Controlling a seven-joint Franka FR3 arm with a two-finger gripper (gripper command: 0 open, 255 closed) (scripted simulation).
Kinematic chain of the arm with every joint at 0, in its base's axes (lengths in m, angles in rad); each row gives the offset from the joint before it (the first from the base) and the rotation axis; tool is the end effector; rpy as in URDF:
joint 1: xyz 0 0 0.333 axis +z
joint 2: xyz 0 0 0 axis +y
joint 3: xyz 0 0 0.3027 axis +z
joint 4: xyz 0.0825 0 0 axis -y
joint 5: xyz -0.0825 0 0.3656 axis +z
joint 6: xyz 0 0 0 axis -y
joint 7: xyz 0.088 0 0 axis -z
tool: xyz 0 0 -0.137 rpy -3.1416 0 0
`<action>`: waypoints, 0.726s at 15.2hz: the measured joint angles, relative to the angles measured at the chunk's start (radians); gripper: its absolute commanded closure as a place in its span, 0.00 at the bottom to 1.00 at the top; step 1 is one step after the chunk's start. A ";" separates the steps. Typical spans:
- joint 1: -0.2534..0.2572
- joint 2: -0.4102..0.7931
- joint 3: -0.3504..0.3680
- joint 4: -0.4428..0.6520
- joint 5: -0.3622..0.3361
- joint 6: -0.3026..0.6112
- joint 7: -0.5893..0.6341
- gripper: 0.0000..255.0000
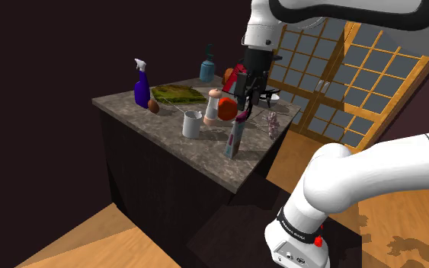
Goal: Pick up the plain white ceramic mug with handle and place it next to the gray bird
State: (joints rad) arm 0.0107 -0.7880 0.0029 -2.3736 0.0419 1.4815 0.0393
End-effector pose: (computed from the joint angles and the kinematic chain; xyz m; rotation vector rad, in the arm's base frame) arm 0.2836 0.0101 0.5368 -3.1000 0.0389 0.1631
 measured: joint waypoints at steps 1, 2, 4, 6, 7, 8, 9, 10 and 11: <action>0.000 0.000 0.000 0.000 0.000 0.000 0.000 0.00; 0.001 0.014 -0.005 -0.002 -0.006 0.015 -0.012 0.00; 0.004 0.070 -0.017 0.003 -0.022 0.060 -0.047 0.00; 0.009 0.130 -0.030 0.013 -0.040 0.105 -0.088 0.00; 0.011 0.169 -0.036 0.029 -0.048 0.126 -0.108 0.00; 0.015 0.202 -0.039 0.040 -0.054 0.146 -0.125 0.00; 0.016 0.241 -0.048 0.052 -0.063 0.170 -0.148 0.00; 0.019 0.275 -0.050 0.053 -0.068 0.201 -0.165 0.00; 0.022 0.319 -0.055 0.078 -0.074 0.218 -0.183 0.00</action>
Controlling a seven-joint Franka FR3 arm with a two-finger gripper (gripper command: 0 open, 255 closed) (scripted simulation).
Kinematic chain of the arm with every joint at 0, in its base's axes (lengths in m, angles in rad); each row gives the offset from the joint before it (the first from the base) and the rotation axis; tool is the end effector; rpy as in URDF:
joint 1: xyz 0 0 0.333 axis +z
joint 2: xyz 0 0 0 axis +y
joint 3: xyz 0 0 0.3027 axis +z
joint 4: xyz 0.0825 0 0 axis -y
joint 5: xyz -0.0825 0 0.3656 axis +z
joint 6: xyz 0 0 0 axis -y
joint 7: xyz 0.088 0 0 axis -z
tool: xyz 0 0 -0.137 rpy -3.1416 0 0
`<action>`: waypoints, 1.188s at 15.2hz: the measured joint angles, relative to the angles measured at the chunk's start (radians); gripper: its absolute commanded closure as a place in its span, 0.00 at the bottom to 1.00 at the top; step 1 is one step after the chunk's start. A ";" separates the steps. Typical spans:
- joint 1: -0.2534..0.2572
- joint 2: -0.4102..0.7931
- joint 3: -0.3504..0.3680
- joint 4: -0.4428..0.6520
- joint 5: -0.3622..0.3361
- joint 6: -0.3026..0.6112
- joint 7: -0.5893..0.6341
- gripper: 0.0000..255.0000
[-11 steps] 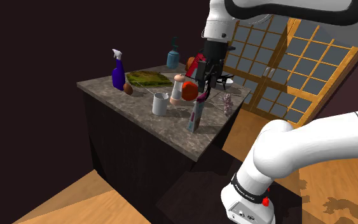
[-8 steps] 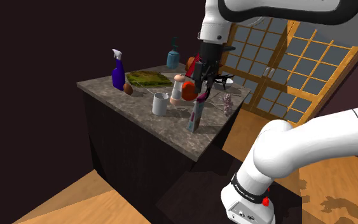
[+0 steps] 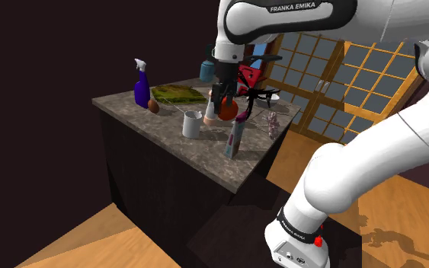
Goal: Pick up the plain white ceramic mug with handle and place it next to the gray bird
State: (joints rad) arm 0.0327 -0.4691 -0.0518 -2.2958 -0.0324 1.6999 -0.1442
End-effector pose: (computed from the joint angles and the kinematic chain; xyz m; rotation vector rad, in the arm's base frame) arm 0.3812 -0.0126 0.4803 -3.1261 -0.2167 0.2001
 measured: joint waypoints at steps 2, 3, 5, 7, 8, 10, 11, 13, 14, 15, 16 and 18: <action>0.001 0.066 -0.014 0.017 -0.016 0.045 -0.045 0.00; 0.001 0.109 -0.021 0.037 -0.022 0.068 -0.068 0.00; 0.007 0.186 -0.025 0.071 -0.030 0.108 -0.100 0.00; 0.011 0.264 -0.028 0.116 -0.037 0.138 -0.135 0.00; 0.013 0.296 -0.029 0.128 -0.041 0.156 -0.150 0.00; 0.013 0.381 -0.033 0.183 -0.047 0.184 -0.188 0.00; 0.016 0.422 -0.031 0.216 -0.049 0.192 -0.200 0.00; 0.016 0.504 -0.032 0.275 -0.055 0.213 -0.235 0.00; 0.016 0.531 -0.032 0.297 -0.058 0.217 -0.250 0.00; 0.015 0.553 -0.033 0.309 -0.059 0.226 -0.259 0.00; 0.015 0.565 -0.032 0.308 -0.060 0.240 -0.260 0.00; 0.015 0.574 -0.032 0.293 -0.061 0.263 -0.262 0.00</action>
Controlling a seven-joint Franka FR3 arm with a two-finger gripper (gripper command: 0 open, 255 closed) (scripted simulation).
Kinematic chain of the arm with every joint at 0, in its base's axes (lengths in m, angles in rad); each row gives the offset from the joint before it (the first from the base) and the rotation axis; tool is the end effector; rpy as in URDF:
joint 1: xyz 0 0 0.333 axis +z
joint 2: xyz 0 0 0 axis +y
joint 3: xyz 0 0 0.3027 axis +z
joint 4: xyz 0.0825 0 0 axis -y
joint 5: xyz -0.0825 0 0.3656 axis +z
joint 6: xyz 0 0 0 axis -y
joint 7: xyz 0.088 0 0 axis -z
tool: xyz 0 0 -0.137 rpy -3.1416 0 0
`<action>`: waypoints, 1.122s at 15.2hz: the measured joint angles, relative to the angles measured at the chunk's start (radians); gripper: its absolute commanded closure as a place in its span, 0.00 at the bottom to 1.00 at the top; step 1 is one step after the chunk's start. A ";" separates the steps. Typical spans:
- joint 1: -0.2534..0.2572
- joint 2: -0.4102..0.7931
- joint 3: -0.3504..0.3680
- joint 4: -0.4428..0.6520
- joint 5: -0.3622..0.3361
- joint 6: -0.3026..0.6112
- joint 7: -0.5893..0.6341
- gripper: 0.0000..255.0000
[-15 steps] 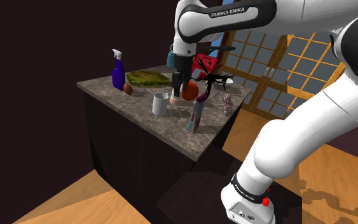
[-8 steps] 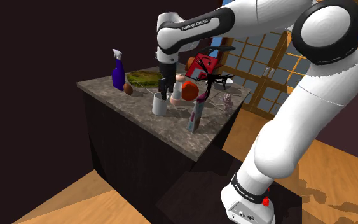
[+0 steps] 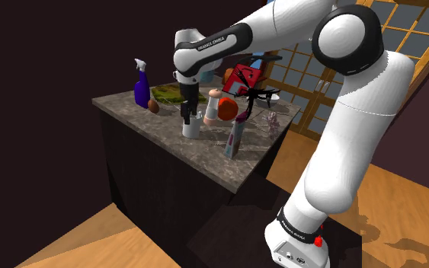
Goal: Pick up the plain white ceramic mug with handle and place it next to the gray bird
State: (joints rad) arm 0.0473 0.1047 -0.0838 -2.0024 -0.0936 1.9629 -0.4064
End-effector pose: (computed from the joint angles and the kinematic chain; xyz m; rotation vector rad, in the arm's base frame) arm 0.5371 -0.0278 0.3619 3.0081 0.6282 -0.2475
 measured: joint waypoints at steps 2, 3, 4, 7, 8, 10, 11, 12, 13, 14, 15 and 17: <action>0.000 0.007 0.000 -0.020 -0.001 0.026 0.002 0.00; 0.001 0.013 0.001 -0.026 0.000 0.039 0.004 0.00; -0.001 0.016 -0.001 -0.034 -0.001 0.050 0.001 0.00; -0.003 0.019 -0.002 -0.042 -0.002 0.061 0.000 0.00; -0.003 0.019 -0.002 -0.042 -0.002 0.062 0.000 0.00; -0.003 0.019 -0.002 -0.043 -0.002 0.062 0.000 0.00; -0.003 0.019 -0.002 -0.043 -0.002 0.062 0.000 1.00; -0.003 0.019 -0.002 -0.043 -0.002 0.062 0.000 1.00; -0.003 0.019 -0.002 -0.043 -0.002 0.062 0.000 1.00; -0.003 0.019 -0.002 -0.043 -0.002 0.062 0.000 1.00; -0.003 0.019 -0.002 -0.043 -0.002 0.062 0.000 1.00; -0.003 0.019 -0.002 -0.043 -0.002 0.062 0.000 1.00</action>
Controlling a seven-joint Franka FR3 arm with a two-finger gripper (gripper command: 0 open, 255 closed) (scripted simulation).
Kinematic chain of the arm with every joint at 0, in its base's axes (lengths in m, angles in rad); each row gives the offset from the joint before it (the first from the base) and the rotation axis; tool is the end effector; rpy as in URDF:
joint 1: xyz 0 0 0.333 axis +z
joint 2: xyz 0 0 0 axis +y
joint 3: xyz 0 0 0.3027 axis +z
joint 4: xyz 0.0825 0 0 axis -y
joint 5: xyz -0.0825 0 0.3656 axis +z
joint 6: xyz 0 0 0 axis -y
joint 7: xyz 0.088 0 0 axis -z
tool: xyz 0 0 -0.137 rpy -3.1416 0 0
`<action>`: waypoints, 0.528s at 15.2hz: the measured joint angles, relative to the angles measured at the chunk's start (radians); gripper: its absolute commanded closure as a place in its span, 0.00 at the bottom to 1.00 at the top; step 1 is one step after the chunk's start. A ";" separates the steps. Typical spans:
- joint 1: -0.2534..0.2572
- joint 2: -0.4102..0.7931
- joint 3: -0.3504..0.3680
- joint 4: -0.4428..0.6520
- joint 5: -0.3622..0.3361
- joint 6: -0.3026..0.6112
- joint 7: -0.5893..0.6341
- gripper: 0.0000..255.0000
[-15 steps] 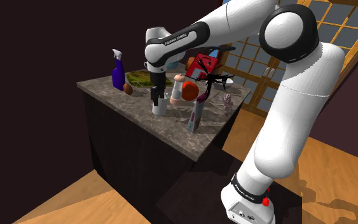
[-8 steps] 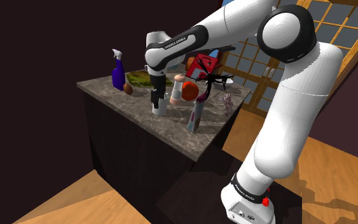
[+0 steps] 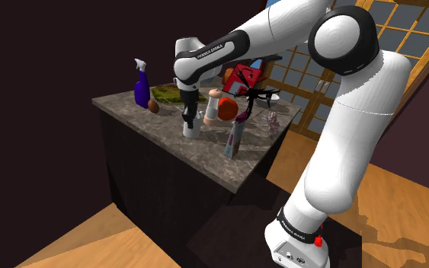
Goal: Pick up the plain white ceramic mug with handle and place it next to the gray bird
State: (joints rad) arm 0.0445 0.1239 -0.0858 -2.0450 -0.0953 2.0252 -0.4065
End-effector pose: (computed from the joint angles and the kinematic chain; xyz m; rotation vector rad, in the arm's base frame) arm 0.5348 -0.0297 0.3380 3.0075 0.6302 -0.2471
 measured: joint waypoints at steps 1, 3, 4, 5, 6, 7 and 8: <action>0.000 0.000 0.000 0.000 0.000 0.000 0.000 1.00; 0.000 0.000 0.000 0.000 0.000 0.000 0.000 1.00; 0.000 0.000 0.000 0.000 0.000 0.000 0.000 1.00; 0.000 -0.003 0.000 0.002 0.000 -0.005 0.000 1.00; 0.000 -0.007 0.000 0.007 0.000 -0.014 -0.001 1.00; 0.001 -0.010 0.000 0.016 0.000 -0.025 -0.001 1.00; -0.001 -0.018 -0.001 0.019 0.000 -0.036 -0.005 1.00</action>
State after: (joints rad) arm 0.0436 0.1057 -0.0868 -2.0264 -0.0956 1.9888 -0.4113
